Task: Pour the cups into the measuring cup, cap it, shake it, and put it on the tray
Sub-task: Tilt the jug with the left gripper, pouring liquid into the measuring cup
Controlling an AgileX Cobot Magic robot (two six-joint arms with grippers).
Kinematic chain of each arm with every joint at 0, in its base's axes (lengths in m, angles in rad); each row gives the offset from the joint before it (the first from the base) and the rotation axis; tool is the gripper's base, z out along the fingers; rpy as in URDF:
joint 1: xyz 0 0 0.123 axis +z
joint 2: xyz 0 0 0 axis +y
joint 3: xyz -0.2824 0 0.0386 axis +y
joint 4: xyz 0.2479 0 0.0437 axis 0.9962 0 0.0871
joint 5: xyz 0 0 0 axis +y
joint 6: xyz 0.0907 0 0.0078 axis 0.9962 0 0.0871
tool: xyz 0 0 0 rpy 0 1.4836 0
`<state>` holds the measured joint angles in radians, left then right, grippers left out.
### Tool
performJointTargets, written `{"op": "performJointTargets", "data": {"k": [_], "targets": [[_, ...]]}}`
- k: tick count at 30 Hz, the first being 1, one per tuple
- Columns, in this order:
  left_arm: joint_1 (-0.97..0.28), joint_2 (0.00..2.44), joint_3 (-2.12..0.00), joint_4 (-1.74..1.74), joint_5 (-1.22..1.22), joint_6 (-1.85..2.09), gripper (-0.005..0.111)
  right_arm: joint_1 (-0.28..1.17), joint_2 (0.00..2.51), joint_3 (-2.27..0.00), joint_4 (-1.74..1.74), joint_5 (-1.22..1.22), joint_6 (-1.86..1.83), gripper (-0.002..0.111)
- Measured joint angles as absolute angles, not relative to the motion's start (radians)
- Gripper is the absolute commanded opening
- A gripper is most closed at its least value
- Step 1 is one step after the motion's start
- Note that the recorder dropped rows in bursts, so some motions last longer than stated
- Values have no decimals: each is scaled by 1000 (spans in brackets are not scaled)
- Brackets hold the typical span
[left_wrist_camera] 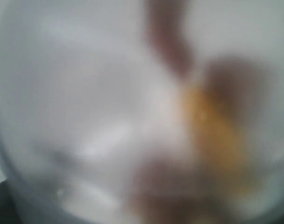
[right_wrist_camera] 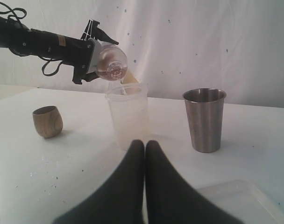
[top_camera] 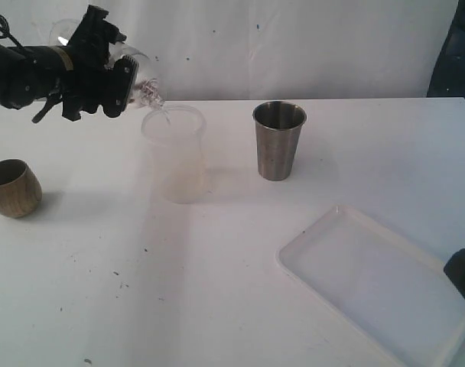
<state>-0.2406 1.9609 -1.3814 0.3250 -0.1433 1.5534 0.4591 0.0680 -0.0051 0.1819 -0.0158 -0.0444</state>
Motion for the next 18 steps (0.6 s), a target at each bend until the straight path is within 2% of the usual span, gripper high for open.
{"op": "performJointTargets", "data": {"k": [18], "targets": [[-241,1982,-1382,405,-152,1604,0,459,68,-5,182,-16,-44,0]]}}
